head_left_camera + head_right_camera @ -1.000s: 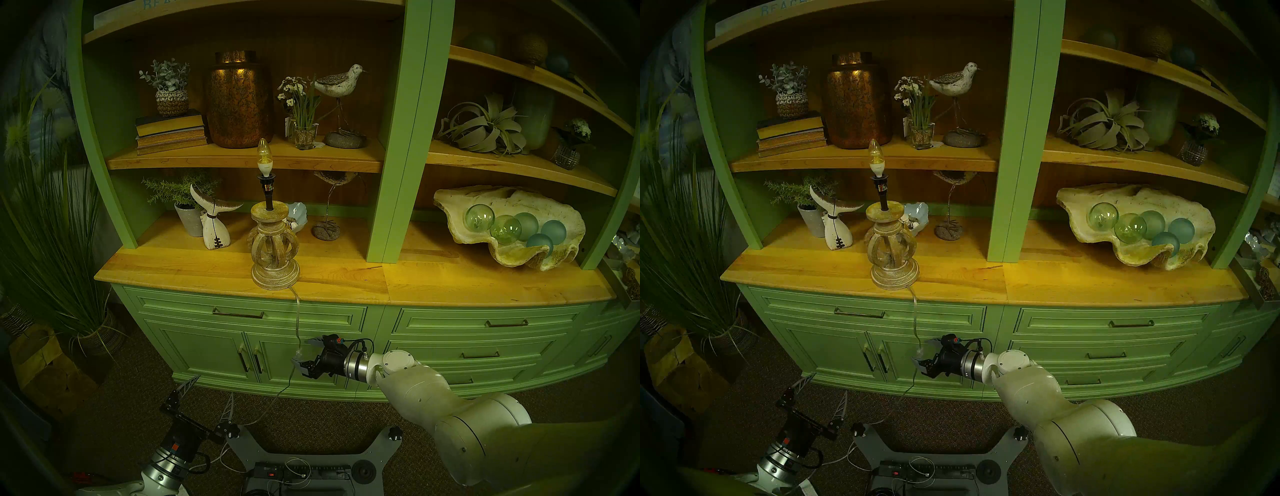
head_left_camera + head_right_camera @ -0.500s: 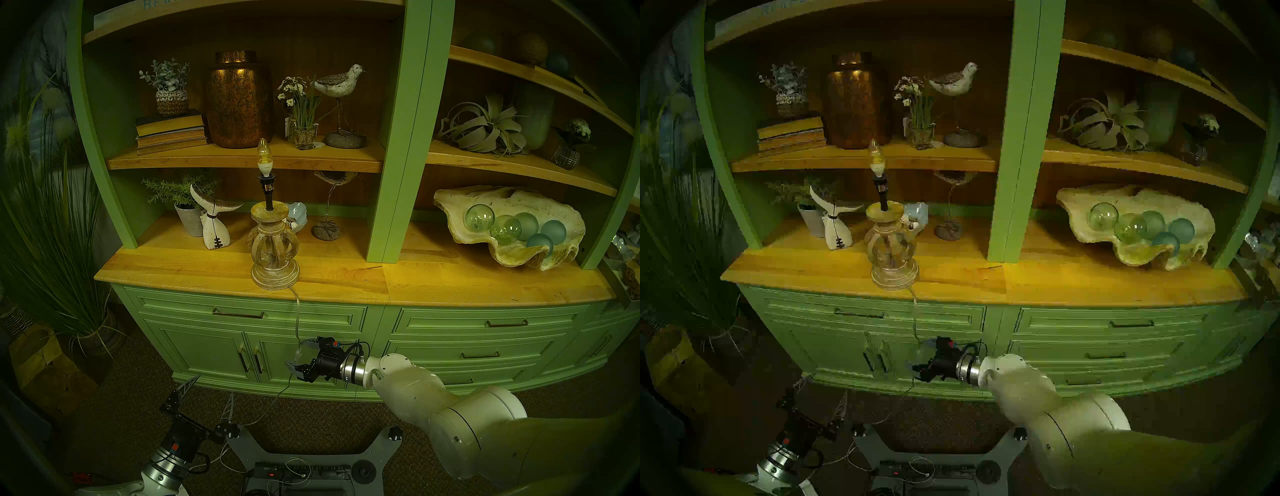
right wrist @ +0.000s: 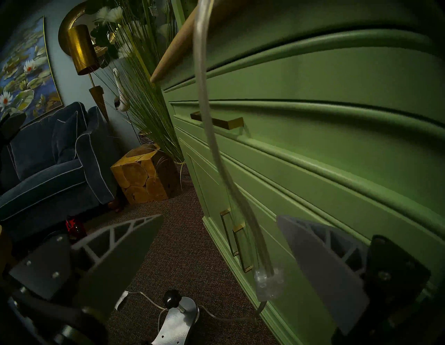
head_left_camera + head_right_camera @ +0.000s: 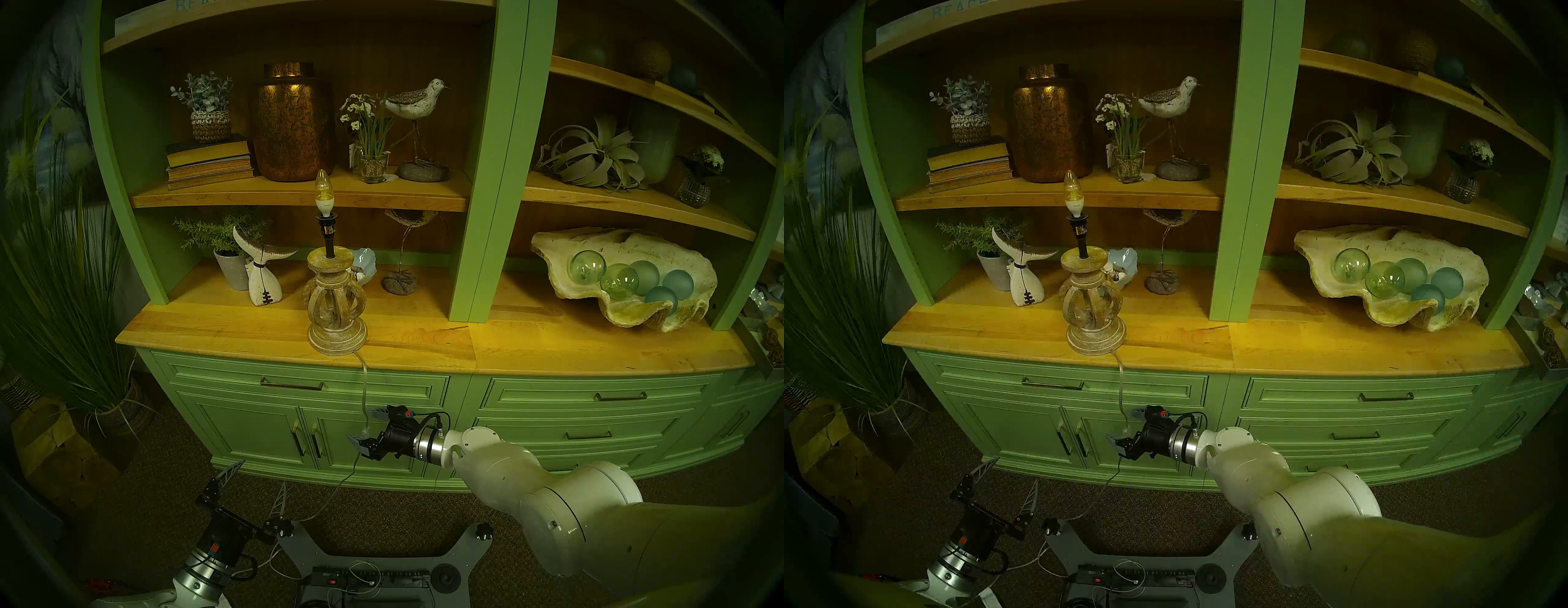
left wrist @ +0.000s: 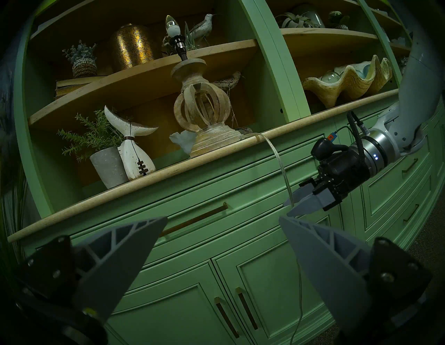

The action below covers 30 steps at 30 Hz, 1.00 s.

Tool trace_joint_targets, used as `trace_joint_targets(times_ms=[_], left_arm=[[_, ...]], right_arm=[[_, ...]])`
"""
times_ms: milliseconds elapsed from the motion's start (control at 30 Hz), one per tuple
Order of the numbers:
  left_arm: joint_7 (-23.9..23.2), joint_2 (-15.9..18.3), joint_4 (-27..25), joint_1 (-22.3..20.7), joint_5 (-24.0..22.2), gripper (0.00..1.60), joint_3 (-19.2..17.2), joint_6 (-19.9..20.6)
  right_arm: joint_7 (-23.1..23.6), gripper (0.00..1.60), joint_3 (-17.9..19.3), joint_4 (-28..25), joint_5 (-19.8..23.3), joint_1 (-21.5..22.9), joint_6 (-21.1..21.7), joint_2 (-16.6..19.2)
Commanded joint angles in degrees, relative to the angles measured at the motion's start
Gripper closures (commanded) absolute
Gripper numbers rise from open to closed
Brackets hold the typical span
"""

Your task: Grab cable and switch light on

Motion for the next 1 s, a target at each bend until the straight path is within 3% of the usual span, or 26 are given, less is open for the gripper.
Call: trace_joint_targets(times_ms=[0, 133, 300, 367, 400, 467, 567, 700, 867, 967], left_arm=[[0.0, 0.0, -0.7, -0.2, 0.1, 0.0, -0.1, -0.2], [0.0, 0.0, -0.7, -0.2, 0.1, 0.0, 0.0, -0.2], [0.1, 0.0, -0.7, -0.2, 0.1, 0.0, 0.0, -0.2], [0.1, 0.0, -0.7, -0.2, 0.1, 0.0, 0.0, -0.2], [0.1, 0.0, -0.7, -0.2, 0.1, 0.0, 0.0, -0.2], [0.1, 0.0, -0.7, -0.2, 0.1, 0.0, 0.0, -0.2], [0.1, 0.0, -0.7, -0.2, 0.1, 0.0, 0.0, -0.2], [0.1, 0.0, -0.7, -0.2, 0.1, 0.0, 0.0, -0.2], [0.1, 0.1, -0.8, -0.3, 0.1, 0.0, 0.1, -0.2], [0.2, 0.1, -0.8, -0.3, 0.1, 0.0, 0.1, -0.2]], right_arm=[[0.2, 0.13, -1.2, 0.4, -1.0, 2.0, -0.3, -1.5], [0.1, 0.06, -1.7, 1.1, -1.5, 2.0, -0.2, -1.6], [0.9, 0.12, -1.5, 1.5, -1.2, 2.1, -0.2, -1.7], [1.7, 0.27, -1.1, 1.5, -0.8, 2.1, -0.4, -1.6], [2.0, 0.53, -1.0, 1.5, -0.7, 2.2, -0.5, -1.6], [2.8, 0.89, -0.9, 1.5, -0.7, 2.2, -0.6, -1.4], [4.3, 0.94, -0.5, 1.6, -0.3, 2.1, -0.8, -1.2], [5.5, 1.12, 0.0, 1.8, 0.2, 2.0, -1.2, -1.1], [7.0, 1.6, 0.8, 1.8, 0.9, 1.9, -1.9, -1.2], [9.2, 1.6, 1.4, 1.1, 1.7, 2.2, -2.9, -1.6]])
